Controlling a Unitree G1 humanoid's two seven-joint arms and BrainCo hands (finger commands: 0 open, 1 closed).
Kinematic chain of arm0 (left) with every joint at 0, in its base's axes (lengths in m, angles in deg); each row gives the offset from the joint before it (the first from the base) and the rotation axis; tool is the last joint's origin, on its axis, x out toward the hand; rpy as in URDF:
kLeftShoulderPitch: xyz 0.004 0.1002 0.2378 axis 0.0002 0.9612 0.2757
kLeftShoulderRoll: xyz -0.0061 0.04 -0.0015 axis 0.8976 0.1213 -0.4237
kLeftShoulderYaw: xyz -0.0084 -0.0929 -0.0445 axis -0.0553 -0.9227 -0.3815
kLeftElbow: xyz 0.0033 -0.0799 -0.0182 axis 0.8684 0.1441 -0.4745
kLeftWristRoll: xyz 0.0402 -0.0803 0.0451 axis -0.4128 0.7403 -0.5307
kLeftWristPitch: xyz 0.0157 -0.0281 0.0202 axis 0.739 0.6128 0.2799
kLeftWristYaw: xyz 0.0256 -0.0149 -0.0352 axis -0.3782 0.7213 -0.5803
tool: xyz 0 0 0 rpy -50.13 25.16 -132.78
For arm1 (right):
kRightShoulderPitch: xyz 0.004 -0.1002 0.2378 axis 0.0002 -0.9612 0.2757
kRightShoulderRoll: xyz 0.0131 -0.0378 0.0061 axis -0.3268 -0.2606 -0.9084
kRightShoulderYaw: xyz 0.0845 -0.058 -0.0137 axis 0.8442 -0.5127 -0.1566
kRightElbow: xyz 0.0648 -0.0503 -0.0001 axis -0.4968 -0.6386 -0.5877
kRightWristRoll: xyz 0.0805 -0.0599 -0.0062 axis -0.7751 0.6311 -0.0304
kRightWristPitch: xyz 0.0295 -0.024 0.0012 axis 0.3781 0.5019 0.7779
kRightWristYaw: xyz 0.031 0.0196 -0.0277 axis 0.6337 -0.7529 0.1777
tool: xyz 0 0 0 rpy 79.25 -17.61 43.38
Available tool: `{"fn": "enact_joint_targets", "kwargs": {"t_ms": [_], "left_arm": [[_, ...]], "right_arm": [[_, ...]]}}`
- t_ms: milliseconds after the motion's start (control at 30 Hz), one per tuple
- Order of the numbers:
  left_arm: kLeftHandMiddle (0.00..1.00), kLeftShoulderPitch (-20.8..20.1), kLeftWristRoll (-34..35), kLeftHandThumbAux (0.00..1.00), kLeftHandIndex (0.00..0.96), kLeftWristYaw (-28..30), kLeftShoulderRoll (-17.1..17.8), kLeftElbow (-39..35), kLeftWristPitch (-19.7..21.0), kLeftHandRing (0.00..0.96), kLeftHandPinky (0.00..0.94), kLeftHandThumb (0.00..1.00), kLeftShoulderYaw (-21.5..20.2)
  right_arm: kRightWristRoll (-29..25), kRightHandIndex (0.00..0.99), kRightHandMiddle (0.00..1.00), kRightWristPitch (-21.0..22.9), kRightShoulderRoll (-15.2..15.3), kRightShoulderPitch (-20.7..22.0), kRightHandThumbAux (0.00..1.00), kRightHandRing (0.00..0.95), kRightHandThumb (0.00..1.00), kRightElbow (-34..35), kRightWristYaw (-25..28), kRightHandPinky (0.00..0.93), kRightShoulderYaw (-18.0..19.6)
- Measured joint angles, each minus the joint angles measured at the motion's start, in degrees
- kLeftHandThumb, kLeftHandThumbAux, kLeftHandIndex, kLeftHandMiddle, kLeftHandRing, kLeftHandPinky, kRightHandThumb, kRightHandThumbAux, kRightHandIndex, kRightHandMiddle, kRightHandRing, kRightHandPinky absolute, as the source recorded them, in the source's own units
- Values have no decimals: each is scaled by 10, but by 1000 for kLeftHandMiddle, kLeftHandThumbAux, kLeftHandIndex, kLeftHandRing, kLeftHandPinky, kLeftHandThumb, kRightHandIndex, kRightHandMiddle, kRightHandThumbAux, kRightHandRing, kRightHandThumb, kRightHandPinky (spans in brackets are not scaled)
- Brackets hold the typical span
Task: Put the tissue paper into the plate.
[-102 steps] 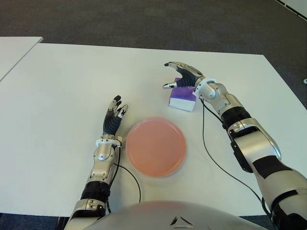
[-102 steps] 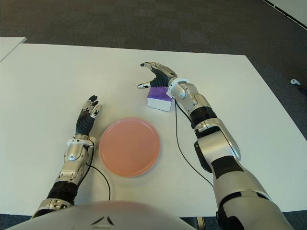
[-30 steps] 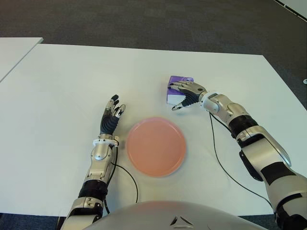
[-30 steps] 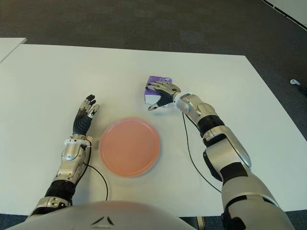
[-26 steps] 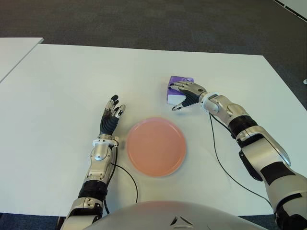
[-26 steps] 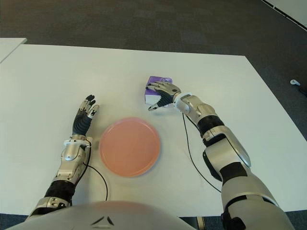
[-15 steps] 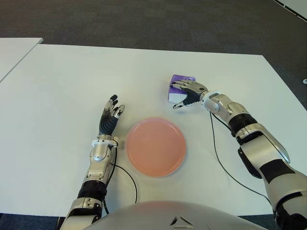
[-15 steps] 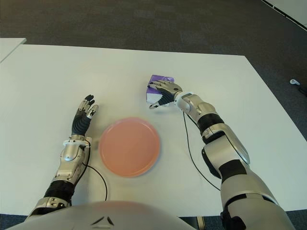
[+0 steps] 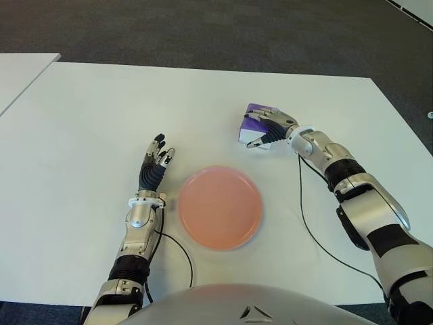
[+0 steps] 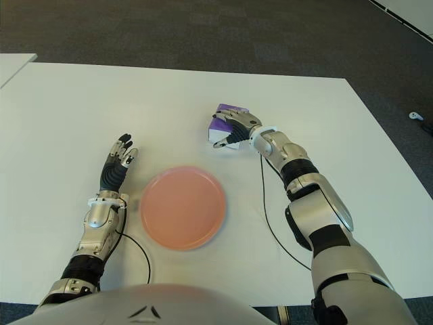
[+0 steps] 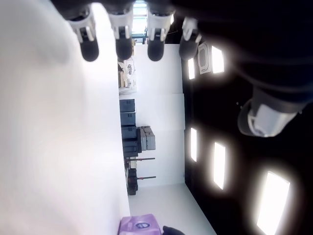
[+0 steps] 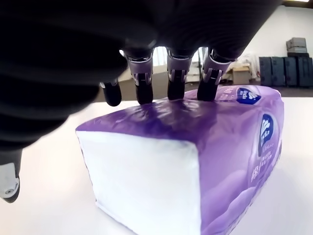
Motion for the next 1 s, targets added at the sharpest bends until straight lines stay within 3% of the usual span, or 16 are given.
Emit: {"fn": "enact_joint_targets", "kwargs": {"t_ms": [500,667,1000], "left_arm": [[0,2,0,453,0,0,1,-5,7,0,0,0,-5],[0,5,0,451,0,0,1,-13,13,0,0,0,-5],[0,8,-1,448,0,0,1,-21,24,0,0,0,-5]], "right_arm": [[-40,0,0,-1,23,-14,441,0,159,60,50,0,36],[-53,0,0,-3,30,-43,444,0,157,106,69,0,43],[-73,0,0,-15,50,-149,446,0,141,212,89,0,54]]}}
